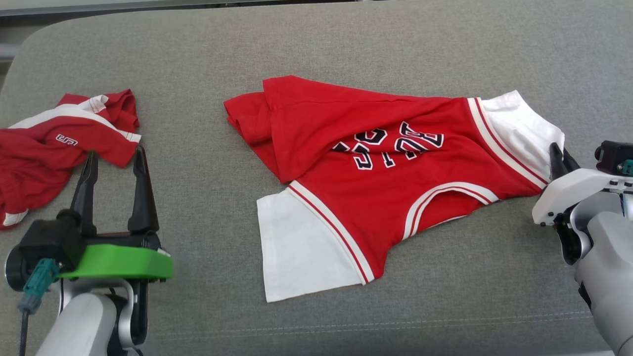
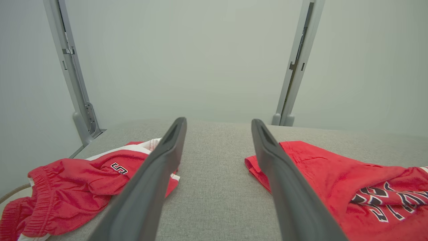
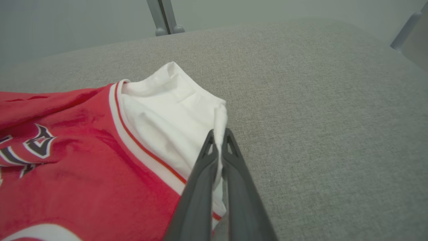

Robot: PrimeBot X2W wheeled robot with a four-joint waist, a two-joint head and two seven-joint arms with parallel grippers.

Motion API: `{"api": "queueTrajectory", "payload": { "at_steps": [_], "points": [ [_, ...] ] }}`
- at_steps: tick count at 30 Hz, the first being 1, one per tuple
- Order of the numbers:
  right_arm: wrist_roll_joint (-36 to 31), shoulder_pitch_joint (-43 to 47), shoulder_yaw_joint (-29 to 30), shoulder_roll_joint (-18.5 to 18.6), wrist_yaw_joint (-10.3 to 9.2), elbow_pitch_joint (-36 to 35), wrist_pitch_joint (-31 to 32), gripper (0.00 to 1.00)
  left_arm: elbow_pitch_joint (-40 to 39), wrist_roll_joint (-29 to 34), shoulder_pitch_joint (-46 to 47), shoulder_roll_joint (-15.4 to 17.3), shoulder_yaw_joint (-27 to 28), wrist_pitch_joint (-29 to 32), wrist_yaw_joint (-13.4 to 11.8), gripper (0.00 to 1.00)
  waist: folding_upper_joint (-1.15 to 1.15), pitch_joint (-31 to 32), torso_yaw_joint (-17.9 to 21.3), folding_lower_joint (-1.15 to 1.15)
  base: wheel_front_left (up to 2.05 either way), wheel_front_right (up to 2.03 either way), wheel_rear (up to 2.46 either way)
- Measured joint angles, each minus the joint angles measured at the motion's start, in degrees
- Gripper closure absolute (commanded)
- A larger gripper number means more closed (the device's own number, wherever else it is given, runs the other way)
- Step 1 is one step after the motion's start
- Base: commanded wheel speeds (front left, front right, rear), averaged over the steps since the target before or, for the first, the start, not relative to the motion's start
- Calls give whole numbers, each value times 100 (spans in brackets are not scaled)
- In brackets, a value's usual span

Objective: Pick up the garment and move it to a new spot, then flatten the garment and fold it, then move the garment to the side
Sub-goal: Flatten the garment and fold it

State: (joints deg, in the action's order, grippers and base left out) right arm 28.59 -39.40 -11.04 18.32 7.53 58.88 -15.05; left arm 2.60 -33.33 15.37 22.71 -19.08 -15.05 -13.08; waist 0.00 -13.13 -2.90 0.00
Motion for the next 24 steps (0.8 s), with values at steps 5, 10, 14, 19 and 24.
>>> {"api": "queueTrajectory", "payload": {
  "at_steps": [5, 10, 14, 19, 24],
  "points": [
    [-8, 19, 15, 7, 0, 23, -1, 100, -414, 224, -565, -45, 137, 0, -54, 0, 0, 53, -54, 0, 0, 0, 0],
    [-32, 31, 53, 4, 0, 42, -1, 100, -593, 349, -847, -197, 245, -8, -53, 0, 0, 68, -89, 0, 0, 0, 0],
    [-52, 38, 74, -4, 0, 55, 0, 100, -605, 444, -946, -247, 314, -8, -9, 0, 0, 107, -103, 0, 0, 0, 0],
    [-77, 36, 103, -16, 0, 57, -1, 100, -610, 569, -951, -280, 352, -8, 105, 0, 0, 82, -108, 0, 0, 0, 0],
    [-99, 34, 122, -33, 0, 58, -1, 100, -571, 586, -919, -296, 301, -8, 199, 0, 0, 68, -102, 0, 0, 0, 0]
  ]
}}
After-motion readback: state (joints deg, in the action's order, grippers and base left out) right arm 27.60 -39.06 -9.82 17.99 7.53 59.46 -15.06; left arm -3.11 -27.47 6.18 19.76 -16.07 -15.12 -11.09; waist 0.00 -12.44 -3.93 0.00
